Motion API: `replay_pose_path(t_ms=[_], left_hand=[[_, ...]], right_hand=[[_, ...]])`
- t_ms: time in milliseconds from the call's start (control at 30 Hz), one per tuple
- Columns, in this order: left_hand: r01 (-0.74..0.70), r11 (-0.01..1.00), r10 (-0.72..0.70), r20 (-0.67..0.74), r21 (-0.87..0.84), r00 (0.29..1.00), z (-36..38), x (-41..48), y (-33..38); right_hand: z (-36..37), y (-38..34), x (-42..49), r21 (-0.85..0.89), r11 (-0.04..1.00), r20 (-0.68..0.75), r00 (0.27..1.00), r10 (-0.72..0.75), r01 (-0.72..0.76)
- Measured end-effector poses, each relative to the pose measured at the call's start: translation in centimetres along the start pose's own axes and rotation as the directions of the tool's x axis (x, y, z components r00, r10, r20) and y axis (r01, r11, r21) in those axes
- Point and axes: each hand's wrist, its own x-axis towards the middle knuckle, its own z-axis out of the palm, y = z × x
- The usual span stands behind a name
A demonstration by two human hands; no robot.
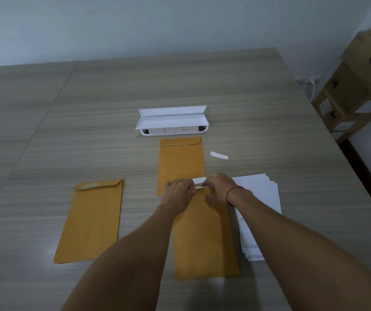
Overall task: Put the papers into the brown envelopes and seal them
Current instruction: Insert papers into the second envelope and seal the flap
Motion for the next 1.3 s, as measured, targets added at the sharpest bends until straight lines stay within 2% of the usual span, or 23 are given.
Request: replay_pose_path(t_ms=[67,200,333,467,633,767,867,967,1067,1300], left_hand=[[-0.008,1.000,0.008,0.016,-0.002,1.000,0.0,-0.1,0.0],[0.001,1.000,-0.001,0.041,0.001,0.999,0.3,-0.4,-0.1],[0.007,1.000,-0.007,0.058,0.000,0.998,0.5,-0.5,-0.1],[0.015,0.998,-0.009,0.090,-0.058,0.996,0.9,-0.4,-0.1],[0.097,0.989,-0.081,0.140,-0.114,0.987,1.2,-0.3,-0.8],[0.094,0.995,-0.095,0.064,0.023,0.993,1.3,-0.9,-1.3],[0.115,0.988,-0.118,0.024,0.102,0.993,1.3,-1.3,-1.6],[0.145,0.980,-0.158,0.089,0.135,0.983,1.8,-1.5,-2.0],[0.166,0.982,-0.180,0.177,0.091,0.968,2.4,-1.6,-2.2],[0.148,0.981,-0.173,0.233,0.121,0.957,2.0,-1.3,-2.4]], right_hand=[[0.0,0.0,0.0,-0.072,0.997,0.002,1.000,-0.007,0.007],[0.4,0.1,0.0,0.016,1.000,0.060,0.998,0.004,-0.005],[0.9,0.2,0.0,-0.016,0.999,0.089,0.996,0.029,-0.028],[1.2,0.0,-0.1,-0.015,0.999,0.085,0.995,0.044,-0.043],[1.5,0.1,-0.1,0.023,0.998,0.048,0.997,0.053,-0.054],[2.1,0.2,-0.2,0.139,0.988,-0.016,0.997,0.076,-0.073],[2.5,0.0,-0.2,0.264,0.957,-0.106,0.983,0.150,-0.118],[2.9,-0.4,0.0,0.393,0.902,-0.137,0.958,0.251,-0.180],[3.3,-0.7,0.4,0.480,0.851,-0.127,0.943,0.307,-0.213],[4.2,-1.3,1.3,0.581,0.774,-0.140,0.906,0.399,-0.251]])
